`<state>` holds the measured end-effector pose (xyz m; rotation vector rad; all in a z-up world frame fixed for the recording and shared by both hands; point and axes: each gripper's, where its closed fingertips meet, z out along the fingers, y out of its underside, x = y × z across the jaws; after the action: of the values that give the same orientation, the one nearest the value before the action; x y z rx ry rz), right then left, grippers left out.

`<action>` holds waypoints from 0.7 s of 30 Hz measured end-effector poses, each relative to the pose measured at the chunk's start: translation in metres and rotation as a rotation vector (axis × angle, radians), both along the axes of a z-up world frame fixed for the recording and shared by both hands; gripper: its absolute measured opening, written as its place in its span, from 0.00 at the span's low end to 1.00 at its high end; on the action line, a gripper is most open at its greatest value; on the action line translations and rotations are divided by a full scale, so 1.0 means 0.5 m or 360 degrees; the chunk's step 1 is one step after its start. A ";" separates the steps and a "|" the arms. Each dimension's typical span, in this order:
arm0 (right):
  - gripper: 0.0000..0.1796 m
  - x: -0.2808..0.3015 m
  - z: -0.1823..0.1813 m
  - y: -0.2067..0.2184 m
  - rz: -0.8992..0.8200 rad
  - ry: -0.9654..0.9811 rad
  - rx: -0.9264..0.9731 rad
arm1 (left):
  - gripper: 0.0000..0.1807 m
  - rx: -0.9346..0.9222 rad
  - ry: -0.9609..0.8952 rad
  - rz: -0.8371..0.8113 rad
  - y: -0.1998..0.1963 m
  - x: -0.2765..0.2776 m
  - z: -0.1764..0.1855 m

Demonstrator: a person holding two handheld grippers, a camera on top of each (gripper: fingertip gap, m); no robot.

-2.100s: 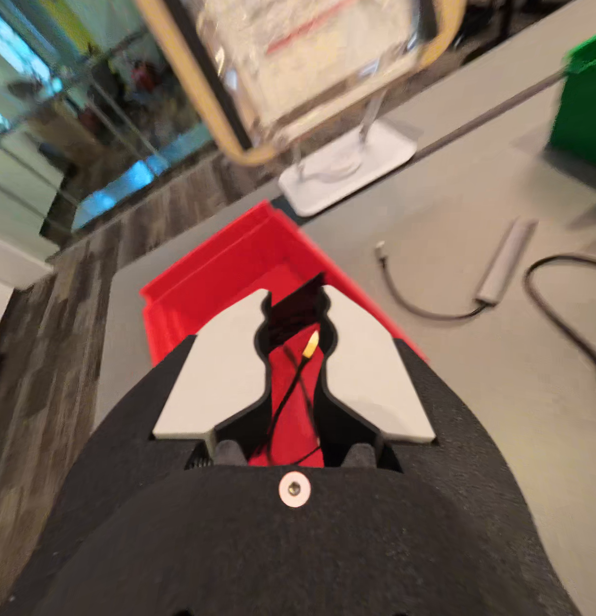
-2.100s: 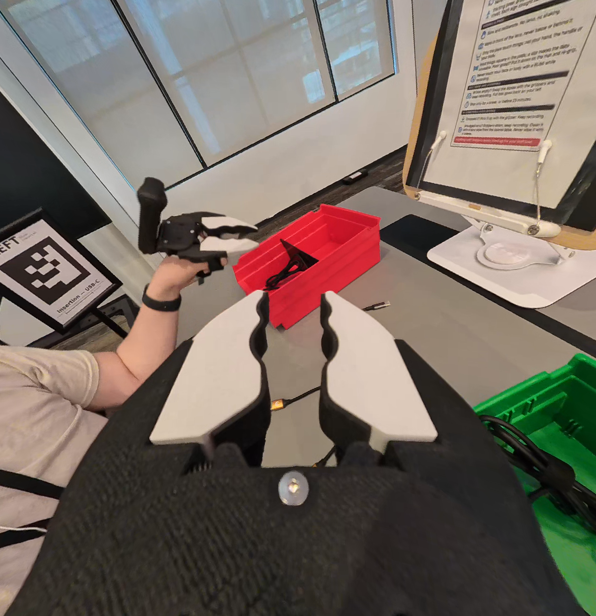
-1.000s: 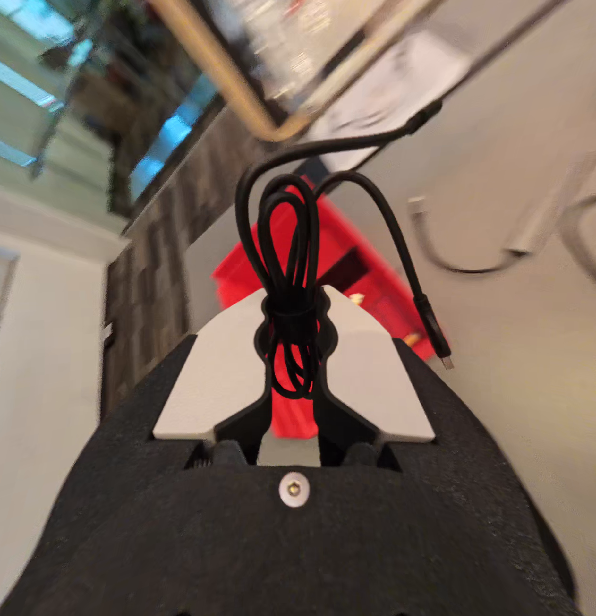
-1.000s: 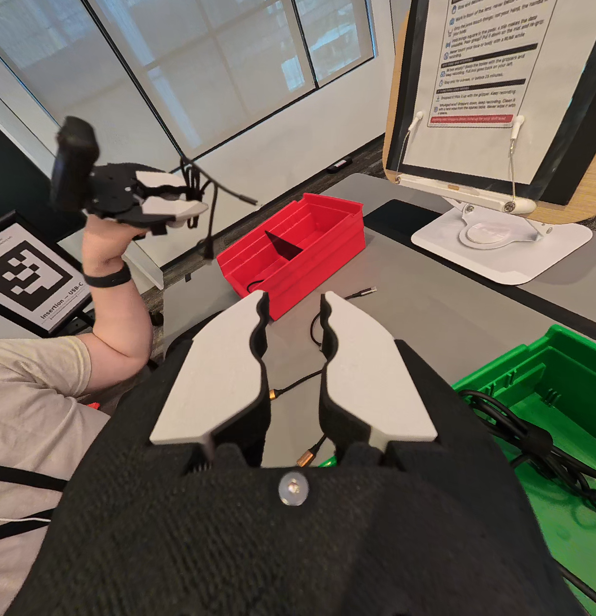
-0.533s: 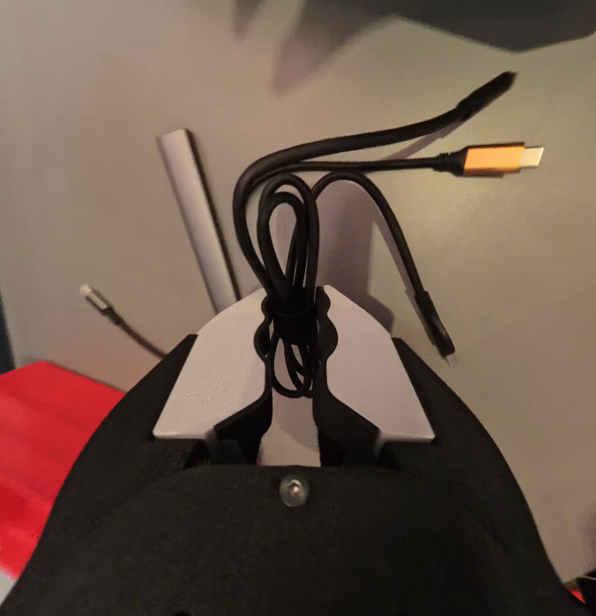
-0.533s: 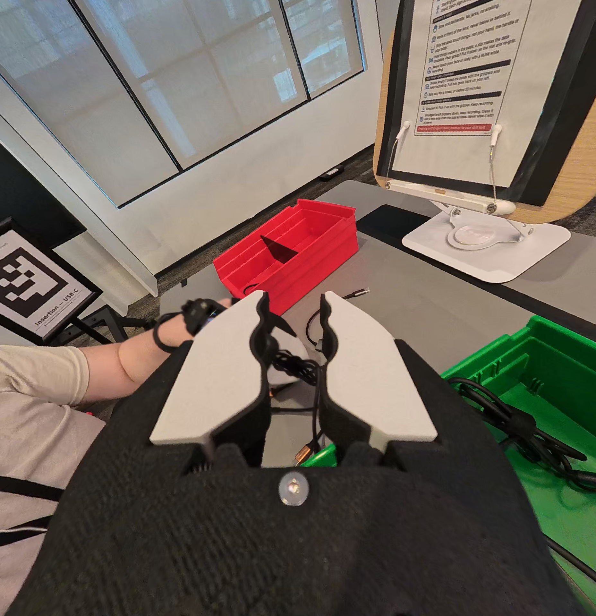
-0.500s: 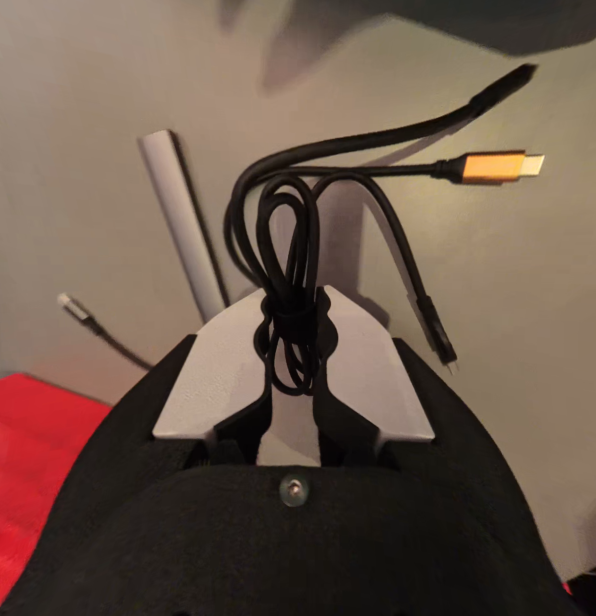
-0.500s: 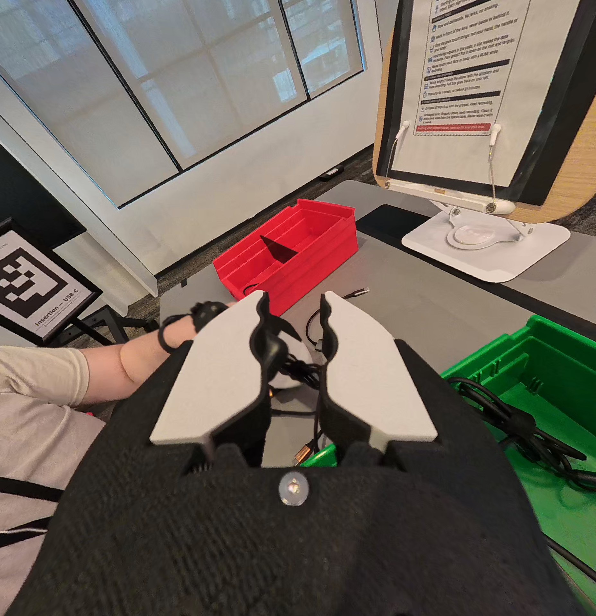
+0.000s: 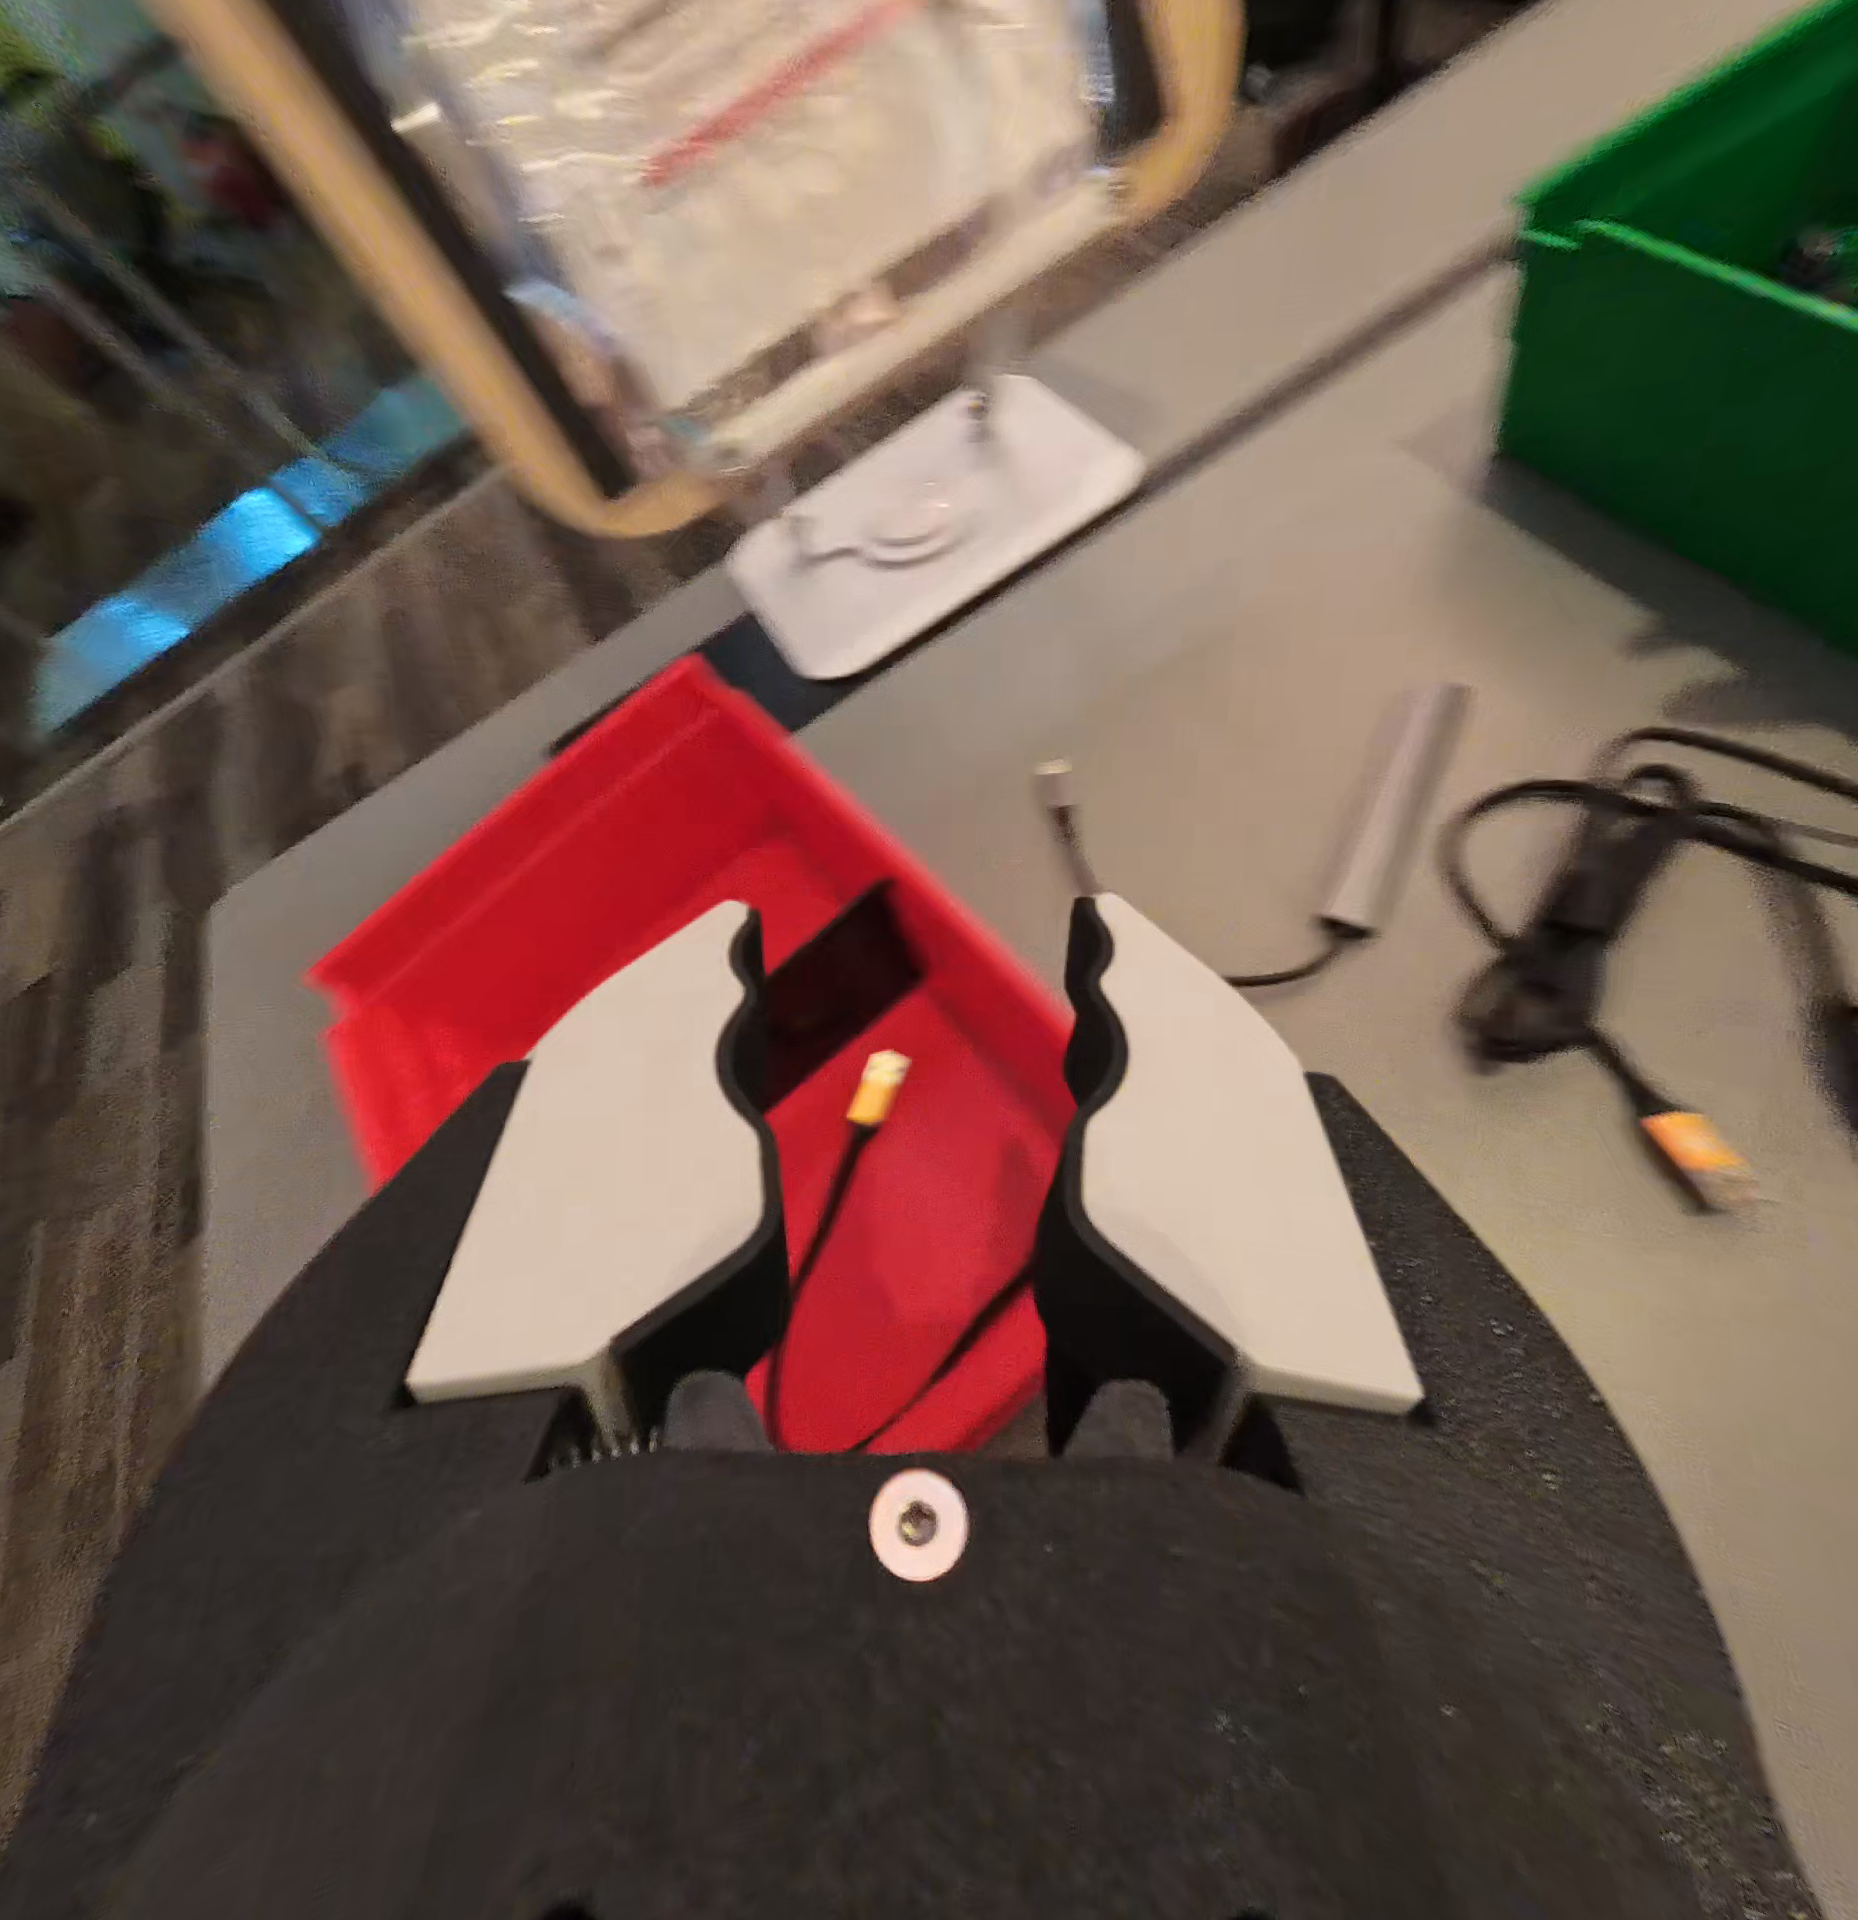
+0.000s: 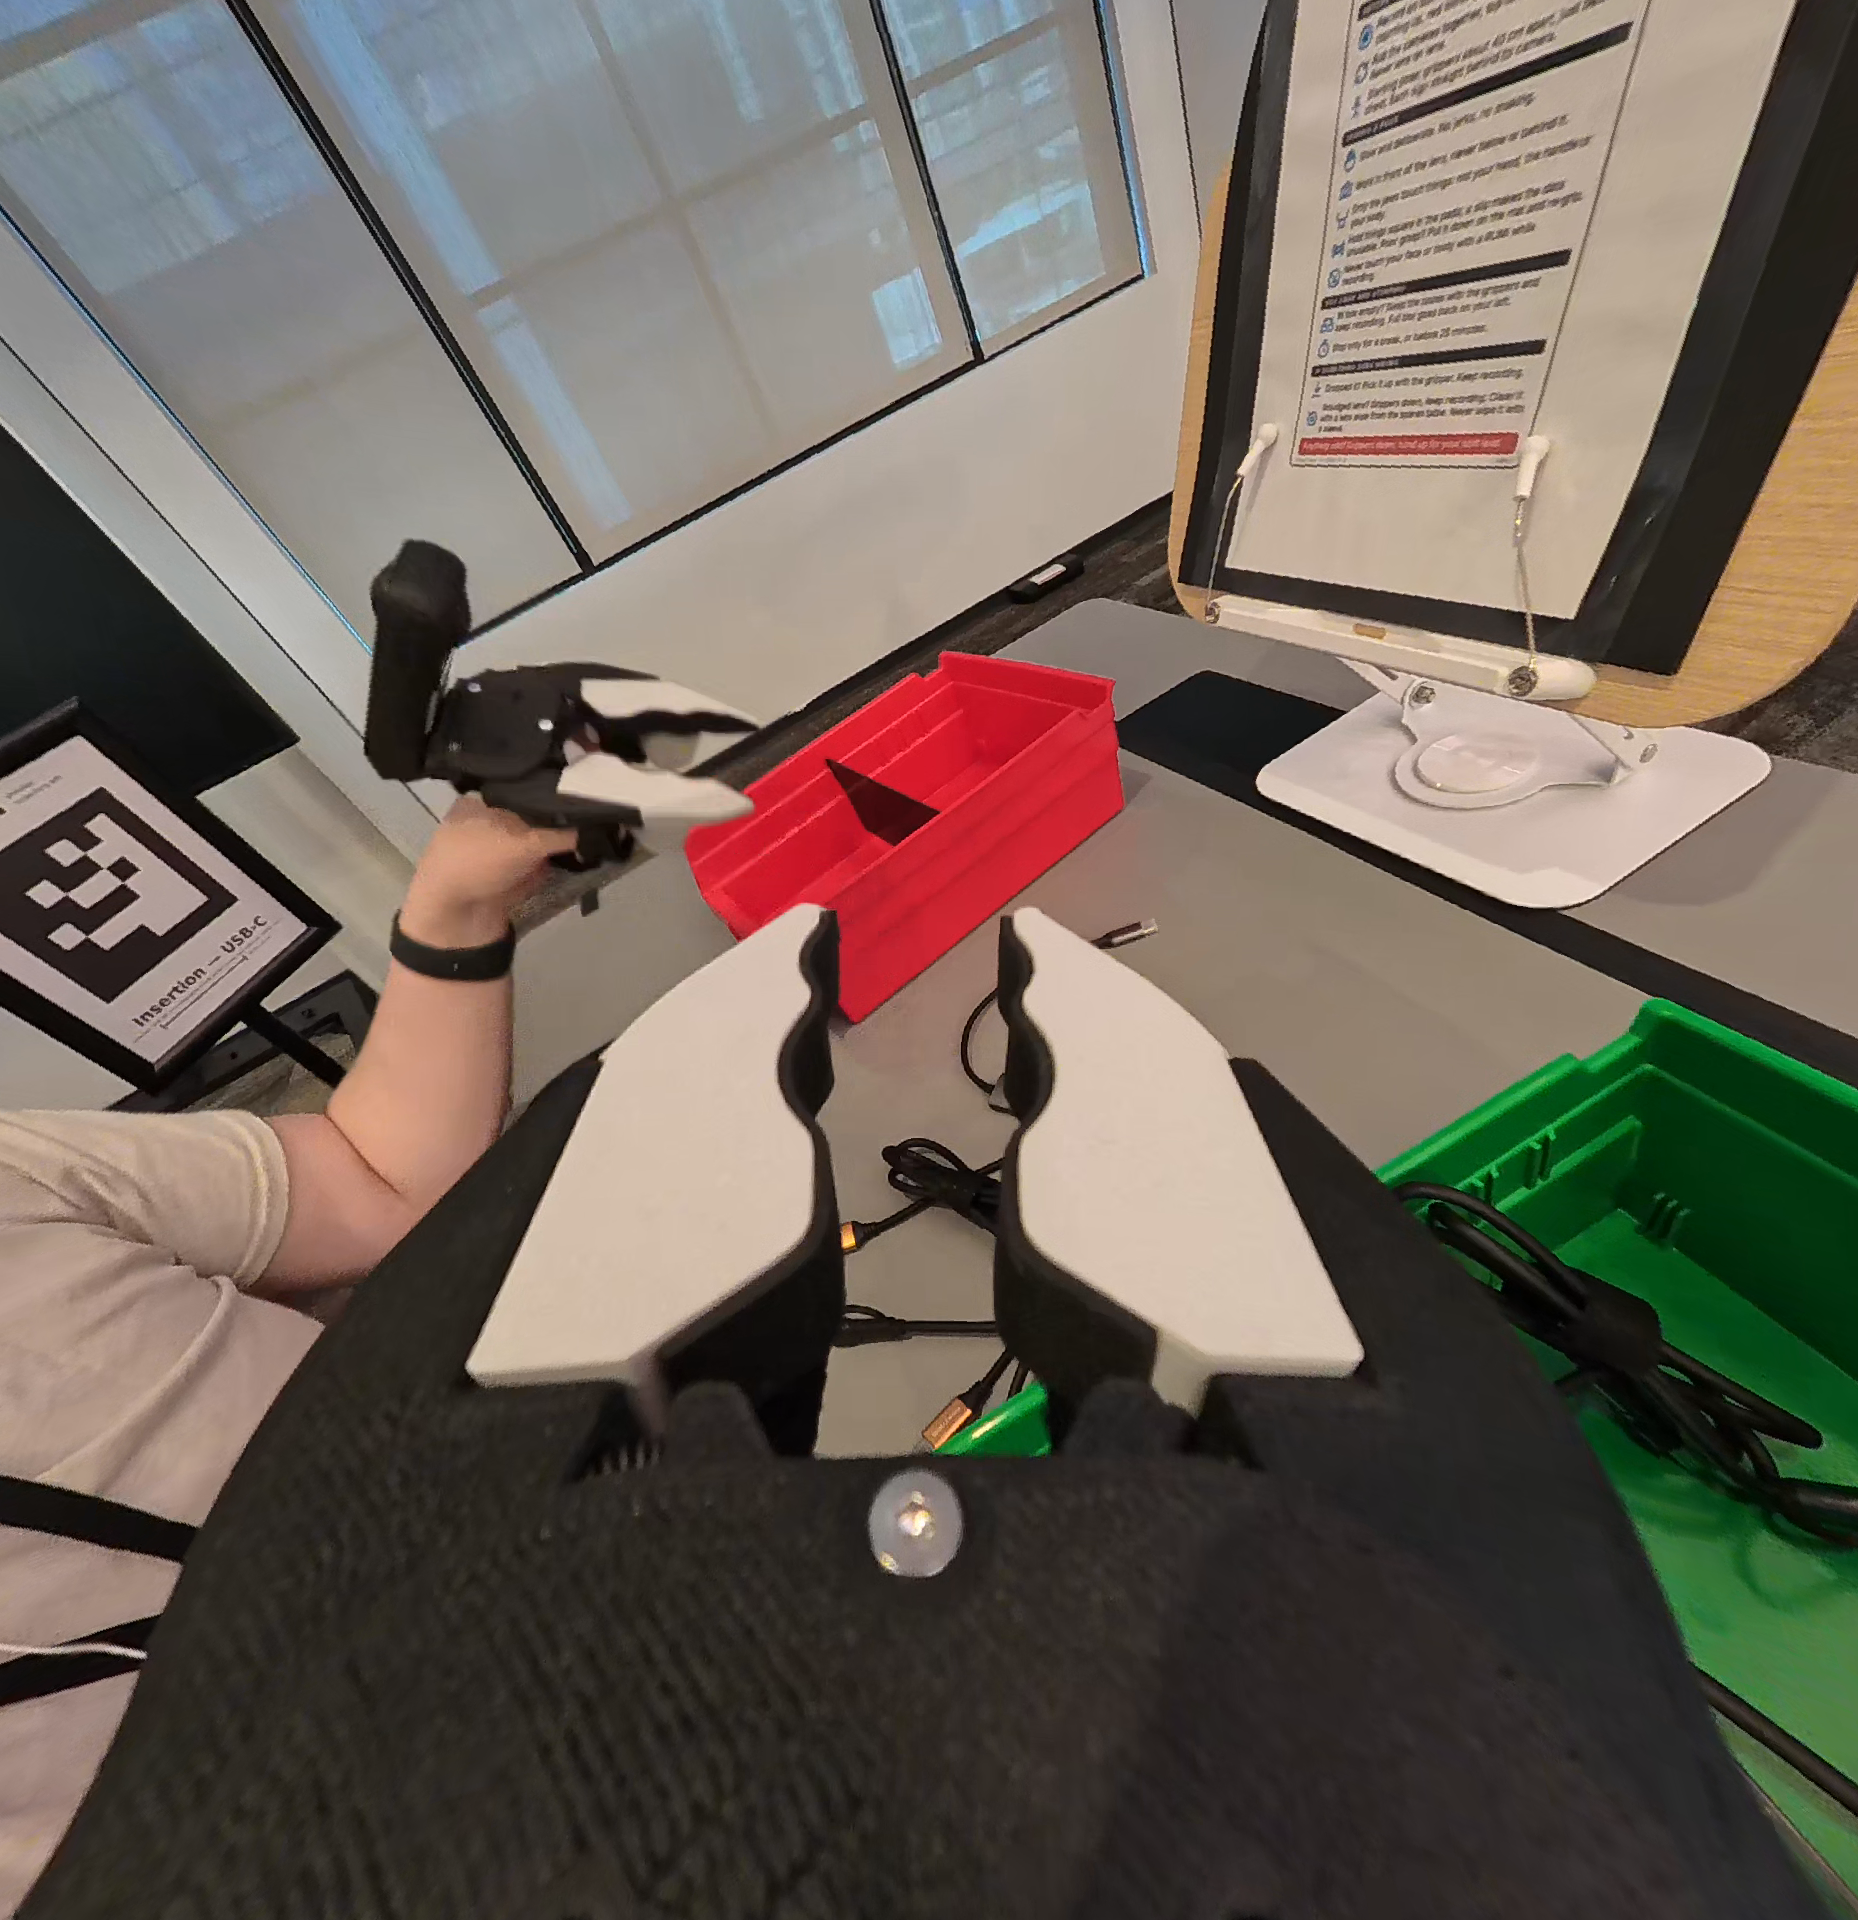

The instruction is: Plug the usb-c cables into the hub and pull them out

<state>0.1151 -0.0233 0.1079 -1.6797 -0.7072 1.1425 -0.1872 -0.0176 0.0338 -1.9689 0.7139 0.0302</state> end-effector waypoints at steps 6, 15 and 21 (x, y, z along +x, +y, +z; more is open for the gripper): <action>0.16 -0.001 0.006 0.002 -0.0002 0.0026 0.0011 | 0.24 -0.0360 0.0084 -0.0174 0.046 -0.165 -0.117; 0.16 -0.021 -0.009 0.006 0.0012 -0.0059 -0.0003 | 0.22 -0.0979 0.0745 -0.0223 0.095 -0.201 -0.358; 0.16 -0.021 -0.016 0.011 0.0007 -0.0074 -0.0018 | 0.04 -0.1135 0.0782 -0.0316 0.083 -0.195 -0.381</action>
<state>0.1045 -0.0177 0.1001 -1.7198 -0.7353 1.1150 -0.2844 0.0237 -0.1565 -2.5877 1.3817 0.1622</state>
